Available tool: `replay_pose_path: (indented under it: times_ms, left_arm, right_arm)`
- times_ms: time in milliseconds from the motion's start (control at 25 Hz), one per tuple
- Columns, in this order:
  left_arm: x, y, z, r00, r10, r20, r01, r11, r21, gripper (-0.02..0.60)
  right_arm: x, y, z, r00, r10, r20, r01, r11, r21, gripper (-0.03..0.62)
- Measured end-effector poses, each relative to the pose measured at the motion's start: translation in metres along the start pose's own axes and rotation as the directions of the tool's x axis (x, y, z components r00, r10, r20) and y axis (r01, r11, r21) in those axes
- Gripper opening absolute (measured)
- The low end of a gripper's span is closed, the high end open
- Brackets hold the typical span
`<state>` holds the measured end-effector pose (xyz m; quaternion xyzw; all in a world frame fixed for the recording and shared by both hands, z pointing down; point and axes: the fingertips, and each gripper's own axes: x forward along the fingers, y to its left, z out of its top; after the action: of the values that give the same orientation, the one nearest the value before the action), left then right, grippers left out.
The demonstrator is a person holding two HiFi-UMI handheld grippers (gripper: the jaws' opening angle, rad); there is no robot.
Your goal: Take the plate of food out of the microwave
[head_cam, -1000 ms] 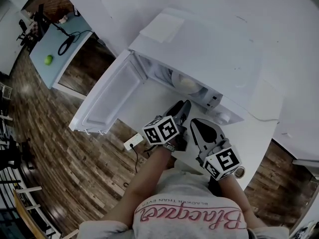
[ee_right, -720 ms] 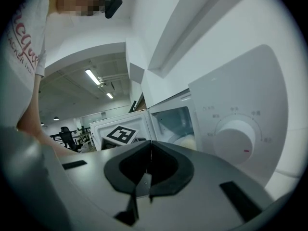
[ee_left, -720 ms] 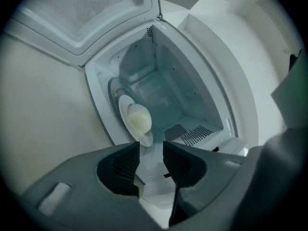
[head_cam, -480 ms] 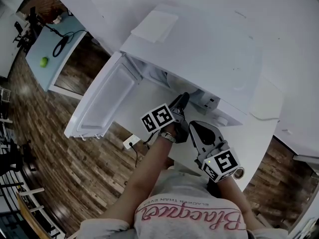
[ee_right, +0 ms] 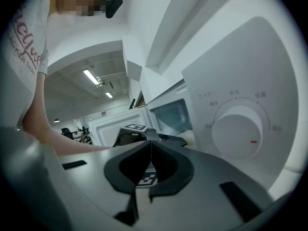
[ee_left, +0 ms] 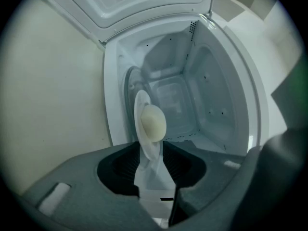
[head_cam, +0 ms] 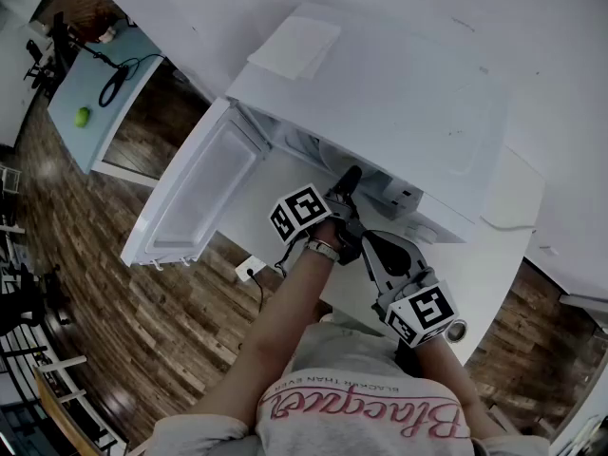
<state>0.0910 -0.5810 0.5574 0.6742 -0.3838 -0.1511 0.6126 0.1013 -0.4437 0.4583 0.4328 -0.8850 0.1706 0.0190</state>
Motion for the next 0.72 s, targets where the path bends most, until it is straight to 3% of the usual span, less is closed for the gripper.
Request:
replay_pose_path:
  times_ms: [120,280,720]
  left_arm:
    - [0.002,0.004,0.0,0.999,0.054,-0.005,-0.054,0.998,-0.02,0.139]
    - [0.002,0.011,-0.001,0.992,0.129,-0.012,-0.13,0.991,-0.022,0.064]
    - [-0.002,0.013,0.0,0.996,0.088,0.013,-0.086,0.991,-0.103,0.043]
  right_arm:
    - [0.0,-0.001,-0.001,1.0,0.003,-0.001,-0.003,1.0,0.003,0.012]
    - [0.0,-0.005,0.0,1.0,-0.009,0.005,0.009,1.0,0.017,0.012]
    - [-0.001,-0.001,0.004,1.0,0.004,0.025,-0.004,1.0,0.006,0.012]
